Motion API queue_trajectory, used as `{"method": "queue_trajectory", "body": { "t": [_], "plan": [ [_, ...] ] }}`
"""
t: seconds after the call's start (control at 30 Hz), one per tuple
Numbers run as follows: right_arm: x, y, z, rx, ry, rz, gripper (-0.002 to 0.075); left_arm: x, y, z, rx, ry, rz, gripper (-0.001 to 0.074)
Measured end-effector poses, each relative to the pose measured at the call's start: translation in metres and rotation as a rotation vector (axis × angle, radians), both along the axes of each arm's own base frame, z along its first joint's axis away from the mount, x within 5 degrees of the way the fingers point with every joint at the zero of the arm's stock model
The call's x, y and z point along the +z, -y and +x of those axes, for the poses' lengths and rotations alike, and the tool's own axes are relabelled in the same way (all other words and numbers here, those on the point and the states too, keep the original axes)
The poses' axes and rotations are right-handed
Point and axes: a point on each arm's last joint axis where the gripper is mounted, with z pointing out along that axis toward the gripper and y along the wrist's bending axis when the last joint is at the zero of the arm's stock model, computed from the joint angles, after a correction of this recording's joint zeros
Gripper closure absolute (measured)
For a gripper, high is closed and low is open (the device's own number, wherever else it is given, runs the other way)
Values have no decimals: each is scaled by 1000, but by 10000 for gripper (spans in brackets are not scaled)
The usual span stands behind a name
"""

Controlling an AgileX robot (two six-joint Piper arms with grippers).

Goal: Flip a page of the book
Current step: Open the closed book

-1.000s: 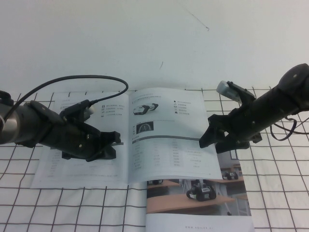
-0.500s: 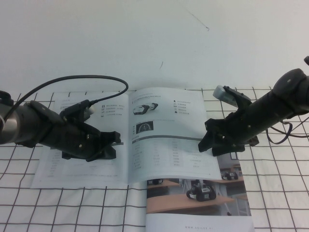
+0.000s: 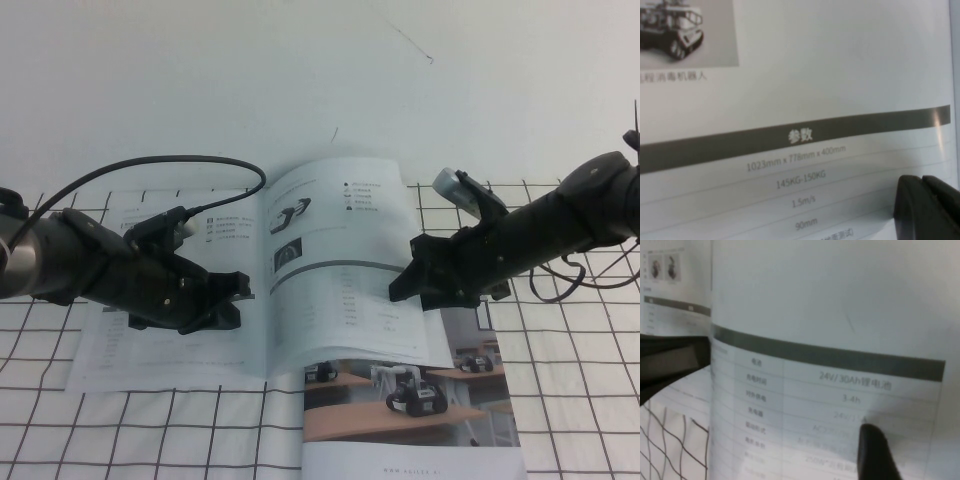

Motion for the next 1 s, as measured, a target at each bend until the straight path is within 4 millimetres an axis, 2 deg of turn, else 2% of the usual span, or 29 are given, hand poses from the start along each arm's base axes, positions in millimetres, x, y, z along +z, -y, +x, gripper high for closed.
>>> {"method": "queue_trajectory", "body": {
  "t": [0.43,0.73,1.0],
  "plan": [
    [8,-8,0,0,-5,125,421,0,0,0,0,0,0,738],
    [21,-16,1,-4,18,301,421,0,0,0,0,0,0,738],
    [30,-32,-2,17,44,405,421,0,0,0,-6,4,1,738]
  ]
}}
